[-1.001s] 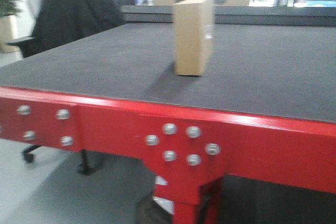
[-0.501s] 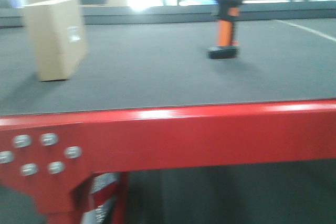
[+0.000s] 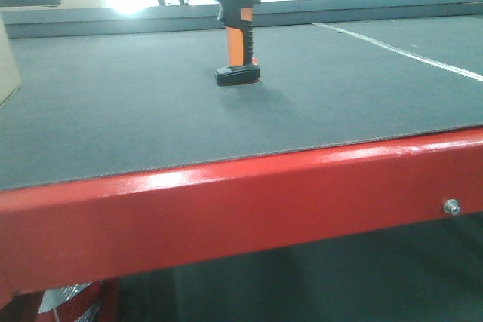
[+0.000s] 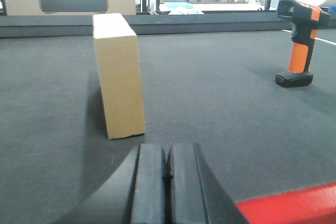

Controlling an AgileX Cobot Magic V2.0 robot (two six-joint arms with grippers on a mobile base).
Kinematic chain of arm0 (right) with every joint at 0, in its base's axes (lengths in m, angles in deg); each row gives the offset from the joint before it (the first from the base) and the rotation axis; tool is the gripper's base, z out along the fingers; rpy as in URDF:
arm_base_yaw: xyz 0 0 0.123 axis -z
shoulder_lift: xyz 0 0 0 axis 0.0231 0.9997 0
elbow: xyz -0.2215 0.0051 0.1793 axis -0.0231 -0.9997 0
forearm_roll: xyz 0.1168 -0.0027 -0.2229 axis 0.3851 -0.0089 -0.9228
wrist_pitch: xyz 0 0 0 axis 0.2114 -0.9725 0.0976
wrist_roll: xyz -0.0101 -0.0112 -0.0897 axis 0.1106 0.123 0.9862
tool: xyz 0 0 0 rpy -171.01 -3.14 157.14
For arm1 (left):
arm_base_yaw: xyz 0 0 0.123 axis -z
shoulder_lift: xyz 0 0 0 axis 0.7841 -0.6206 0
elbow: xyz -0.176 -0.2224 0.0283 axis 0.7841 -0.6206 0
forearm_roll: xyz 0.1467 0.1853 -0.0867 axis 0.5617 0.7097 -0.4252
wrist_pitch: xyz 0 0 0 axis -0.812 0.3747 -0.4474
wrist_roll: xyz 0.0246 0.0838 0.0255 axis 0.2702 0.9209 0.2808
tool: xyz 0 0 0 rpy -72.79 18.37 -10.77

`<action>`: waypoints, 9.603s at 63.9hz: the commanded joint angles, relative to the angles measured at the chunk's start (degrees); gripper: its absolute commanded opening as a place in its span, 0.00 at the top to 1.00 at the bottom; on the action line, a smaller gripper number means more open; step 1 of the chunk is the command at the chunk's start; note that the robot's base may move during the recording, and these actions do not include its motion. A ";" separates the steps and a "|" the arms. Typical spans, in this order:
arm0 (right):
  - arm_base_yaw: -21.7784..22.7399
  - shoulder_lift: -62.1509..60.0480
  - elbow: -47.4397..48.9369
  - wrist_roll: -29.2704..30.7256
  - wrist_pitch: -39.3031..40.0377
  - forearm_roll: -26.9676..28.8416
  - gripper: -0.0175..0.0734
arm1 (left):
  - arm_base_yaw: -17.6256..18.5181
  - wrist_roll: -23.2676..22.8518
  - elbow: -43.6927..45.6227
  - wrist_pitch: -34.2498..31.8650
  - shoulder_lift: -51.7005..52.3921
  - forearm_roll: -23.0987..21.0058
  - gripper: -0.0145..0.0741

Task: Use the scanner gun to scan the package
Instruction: 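Drive up to the table edge facing the box and scanner gun, then move left gripper over the cardboard box, right gripper toward scanner, then grasp the cardboard box with the left gripper and lift it, then hold the box tilted up while moving right gripper to scanner, then grasp the orange scanner gun by its head with the right gripper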

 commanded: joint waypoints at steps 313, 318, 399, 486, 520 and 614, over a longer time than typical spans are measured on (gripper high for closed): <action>-7.48 18.19 29.28 0.24 -6.47 -0.46 0.18 | 11.07 -0.16 101.65 64.22 -100.57 -4.30 0.16; -7.48 18.19 29.28 0.24 -6.47 -0.46 0.18 | 11.07 -0.16 101.65 64.22 -102.17 -4.30 0.16; -9.58 18.19 29.28 0.24 -6.81 -0.46 0.18 | 10.85 -0.16 108.84 64.22 -105.56 -22.24 0.96; -13.07 75.91 28.34 -0.16 40.73 1.37 0.18 | 4.72 4.03 105.33 64.22 -105.54 -36.71 0.96; -16.45 90.39 27.94 -0.69 63.23 3.26 0.18 | 5.96 4.03 105.33 64.22 -105.54 -36.84 0.96; -16.55 103.81 42.33 -2.18 64.31 8.90 0.18 | 5.94 4.03 105.33 64.22 -105.64 -35.59 0.96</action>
